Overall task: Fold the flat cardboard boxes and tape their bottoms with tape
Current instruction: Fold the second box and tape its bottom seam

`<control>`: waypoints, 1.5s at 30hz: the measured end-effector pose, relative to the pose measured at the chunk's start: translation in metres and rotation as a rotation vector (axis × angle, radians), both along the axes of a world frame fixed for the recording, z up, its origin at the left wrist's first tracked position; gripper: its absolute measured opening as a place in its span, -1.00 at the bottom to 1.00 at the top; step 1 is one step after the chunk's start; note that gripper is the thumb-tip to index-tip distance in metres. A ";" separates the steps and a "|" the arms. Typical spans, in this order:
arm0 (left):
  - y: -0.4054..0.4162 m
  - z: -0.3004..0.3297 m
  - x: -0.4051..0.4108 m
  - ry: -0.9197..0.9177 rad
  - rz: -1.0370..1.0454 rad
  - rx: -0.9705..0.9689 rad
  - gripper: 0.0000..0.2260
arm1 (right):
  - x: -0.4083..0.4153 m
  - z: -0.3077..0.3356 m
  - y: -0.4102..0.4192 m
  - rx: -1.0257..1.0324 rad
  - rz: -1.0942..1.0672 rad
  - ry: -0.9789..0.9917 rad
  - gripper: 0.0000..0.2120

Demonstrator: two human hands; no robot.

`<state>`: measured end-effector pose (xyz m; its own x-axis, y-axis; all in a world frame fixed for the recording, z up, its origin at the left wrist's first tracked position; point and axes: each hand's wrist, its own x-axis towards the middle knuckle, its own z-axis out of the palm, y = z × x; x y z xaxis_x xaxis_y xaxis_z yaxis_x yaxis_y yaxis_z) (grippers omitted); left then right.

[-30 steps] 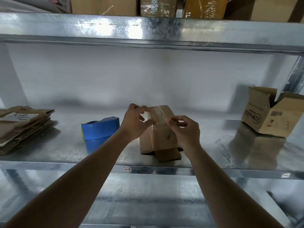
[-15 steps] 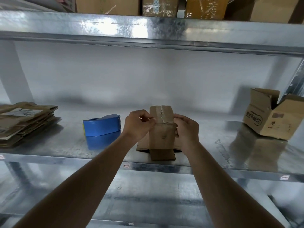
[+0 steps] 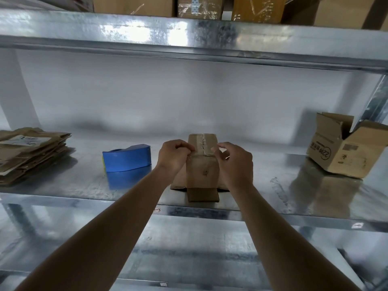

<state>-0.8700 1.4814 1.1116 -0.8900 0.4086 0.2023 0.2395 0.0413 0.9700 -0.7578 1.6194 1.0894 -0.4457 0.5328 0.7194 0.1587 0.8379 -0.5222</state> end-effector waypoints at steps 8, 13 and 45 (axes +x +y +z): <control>-0.006 -0.006 0.004 0.678 0.122 -0.150 -0.86 | 0.007 -0.012 0.000 0.350 0.073 -0.029 -0.81; -0.010 -0.015 0.001 1.160 -0.042 -0.448 -0.78 | 0.010 -0.017 0.003 0.282 0.145 -0.097 -0.71; -0.022 -0.010 -0.018 1.022 -0.171 -0.175 -0.80 | 0.015 0.009 0.025 0.256 0.329 -0.141 -0.68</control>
